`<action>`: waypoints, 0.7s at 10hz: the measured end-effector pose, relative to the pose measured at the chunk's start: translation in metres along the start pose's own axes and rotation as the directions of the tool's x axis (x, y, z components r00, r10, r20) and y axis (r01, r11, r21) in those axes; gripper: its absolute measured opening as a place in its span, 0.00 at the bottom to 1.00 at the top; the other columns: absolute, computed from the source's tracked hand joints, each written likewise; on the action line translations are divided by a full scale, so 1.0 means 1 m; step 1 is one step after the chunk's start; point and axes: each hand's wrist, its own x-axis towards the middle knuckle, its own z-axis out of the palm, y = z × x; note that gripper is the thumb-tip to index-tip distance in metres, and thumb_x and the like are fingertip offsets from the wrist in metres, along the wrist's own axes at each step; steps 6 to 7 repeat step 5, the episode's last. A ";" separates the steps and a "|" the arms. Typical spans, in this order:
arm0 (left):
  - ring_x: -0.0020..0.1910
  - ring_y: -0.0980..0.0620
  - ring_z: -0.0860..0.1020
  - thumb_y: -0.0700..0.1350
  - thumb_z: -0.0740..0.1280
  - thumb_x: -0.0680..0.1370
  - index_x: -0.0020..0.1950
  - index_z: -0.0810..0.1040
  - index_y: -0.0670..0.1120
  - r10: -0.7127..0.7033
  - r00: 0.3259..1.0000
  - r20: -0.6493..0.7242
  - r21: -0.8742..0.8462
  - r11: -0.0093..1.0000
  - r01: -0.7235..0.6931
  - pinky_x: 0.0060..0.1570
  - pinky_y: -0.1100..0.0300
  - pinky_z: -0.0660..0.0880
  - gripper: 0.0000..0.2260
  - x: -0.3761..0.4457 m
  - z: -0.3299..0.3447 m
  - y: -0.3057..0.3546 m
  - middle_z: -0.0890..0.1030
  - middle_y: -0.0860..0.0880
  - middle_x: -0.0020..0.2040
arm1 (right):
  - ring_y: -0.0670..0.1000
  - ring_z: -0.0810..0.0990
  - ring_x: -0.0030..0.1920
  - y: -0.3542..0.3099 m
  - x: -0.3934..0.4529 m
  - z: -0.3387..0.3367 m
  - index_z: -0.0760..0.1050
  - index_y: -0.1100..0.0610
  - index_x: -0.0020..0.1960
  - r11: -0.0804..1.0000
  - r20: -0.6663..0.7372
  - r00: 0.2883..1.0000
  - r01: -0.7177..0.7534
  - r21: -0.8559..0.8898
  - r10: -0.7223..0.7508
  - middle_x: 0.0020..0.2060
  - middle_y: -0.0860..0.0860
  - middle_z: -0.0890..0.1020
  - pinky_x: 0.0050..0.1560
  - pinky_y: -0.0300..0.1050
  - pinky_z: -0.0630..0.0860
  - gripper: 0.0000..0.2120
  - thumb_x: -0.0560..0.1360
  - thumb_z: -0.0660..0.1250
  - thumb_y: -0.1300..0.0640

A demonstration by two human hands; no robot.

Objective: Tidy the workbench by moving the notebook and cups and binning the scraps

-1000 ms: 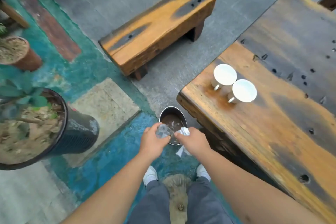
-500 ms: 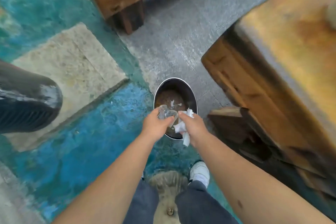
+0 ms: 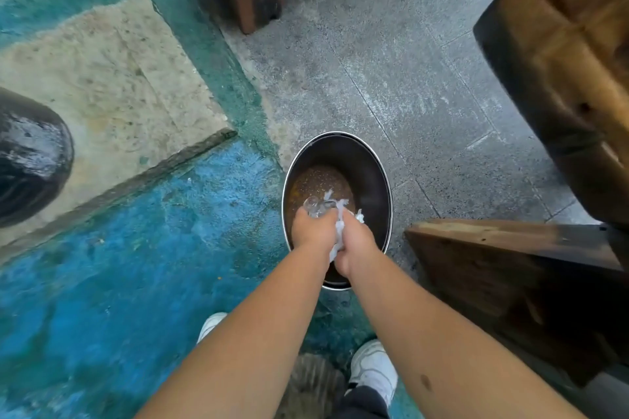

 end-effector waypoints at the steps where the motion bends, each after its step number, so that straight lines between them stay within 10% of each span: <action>1: 0.51 0.39 0.82 0.41 0.68 0.75 0.68 0.73 0.47 -0.163 0.986 0.021 -0.152 0.975 0.164 0.55 0.43 0.80 0.20 0.017 0.008 -0.007 0.82 0.40 0.57 | 0.63 0.84 0.49 0.002 0.011 -0.002 0.74 0.63 0.62 1.000 -0.052 0.999 0.002 0.008 -0.002 0.52 0.64 0.83 0.53 0.63 0.80 0.16 0.78 0.66 0.56; 3: 0.51 0.42 0.82 0.50 0.66 0.79 0.66 0.76 0.46 -0.254 0.949 0.185 -0.290 0.909 0.300 0.53 0.48 0.80 0.17 0.023 0.009 -0.012 0.83 0.41 0.57 | 0.59 0.82 0.55 -0.006 0.006 -0.005 0.77 0.59 0.62 0.993 0.020 0.994 -0.110 0.046 0.109 0.54 0.60 0.84 0.60 0.53 0.76 0.24 0.79 0.58 0.41; 4: 0.58 0.41 0.81 0.58 0.62 0.78 0.65 0.78 0.45 -0.291 0.927 0.237 -0.361 0.860 0.362 0.64 0.47 0.74 0.22 0.015 0.008 -0.009 0.82 0.42 0.59 | 0.51 0.85 0.30 -0.013 -0.006 -0.008 0.78 0.56 0.47 0.986 0.028 0.991 -0.134 0.101 0.132 0.30 0.53 0.85 0.37 0.46 0.75 0.22 0.80 0.55 0.41; 7: 0.54 0.41 0.83 0.60 0.61 0.76 0.59 0.82 0.43 -0.262 0.924 0.278 -0.448 0.816 0.366 0.62 0.48 0.75 0.24 0.003 0.004 -0.005 0.84 0.40 0.56 | 0.54 0.84 0.28 -0.019 -0.029 -0.005 0.79 0.57 0.44 0.982 0.074 0.990 -0.132 0.137 0.123 0.29 0.55 0.85 0.36 0.48 0.73 0.24 0.79 0.55 0.39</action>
